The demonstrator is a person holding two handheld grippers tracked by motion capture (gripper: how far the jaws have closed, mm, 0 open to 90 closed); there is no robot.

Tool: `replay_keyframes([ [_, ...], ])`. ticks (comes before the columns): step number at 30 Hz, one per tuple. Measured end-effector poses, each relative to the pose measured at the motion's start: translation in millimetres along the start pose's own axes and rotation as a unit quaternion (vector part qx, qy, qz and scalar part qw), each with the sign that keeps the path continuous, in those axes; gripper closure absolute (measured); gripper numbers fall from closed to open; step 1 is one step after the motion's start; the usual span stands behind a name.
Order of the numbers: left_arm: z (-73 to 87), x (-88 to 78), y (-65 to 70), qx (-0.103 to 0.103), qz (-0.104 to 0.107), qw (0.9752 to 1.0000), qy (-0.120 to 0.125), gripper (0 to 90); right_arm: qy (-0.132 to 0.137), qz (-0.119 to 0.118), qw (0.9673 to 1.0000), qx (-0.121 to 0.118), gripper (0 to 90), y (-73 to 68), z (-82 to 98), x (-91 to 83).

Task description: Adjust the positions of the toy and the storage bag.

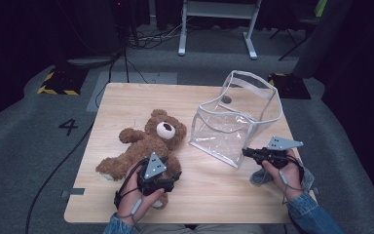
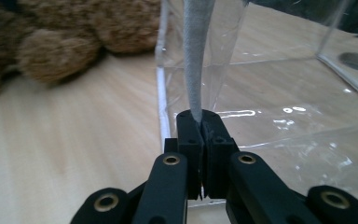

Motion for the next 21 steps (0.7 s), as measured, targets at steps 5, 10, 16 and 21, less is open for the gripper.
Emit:
replay_keyframes([
  [5, -8.4, 5.6, -0.2, -0.007, -0.004, 1.0000, -0.002, 30.2, 0.002, -0.039, 0.9992, -0.009, 88.5, -29.8, 7.6, -6.4],
  [10, -17.1, 20.2, -2.2, -0.018, -0.004, 0.9997, -0.012, 28.9, -0.004, -0.057, 0.9983, -0.013, 88.4, -46.6, 14.3, -16.0],
  [16, -33.3, 40.3, 0.8, -0.010, -0.003, 0.9997, -0.021, 28.8, -0.006, -0.083, 0.9964, -0.018, 88.4, -61.7, 19.2, -20.9],
  [21, -39.0, 56.1, 1.1, -0.004, -0.006, 0.9997, -0.024, 28.9, -0.011, -0.112, 0.9933, -0.028, 88.3, -79.0, 24.3, -26.0],
])
Point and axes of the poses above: each handheld gripper's, and its own axes: x roughly forward along the jaws, z roughly out of its underside, y roughly to its right, the point moved 9 cm from there along x, roughly forward along the jaws, and after that the axes turned 10 degrees about -z, right-handed, at the moved point
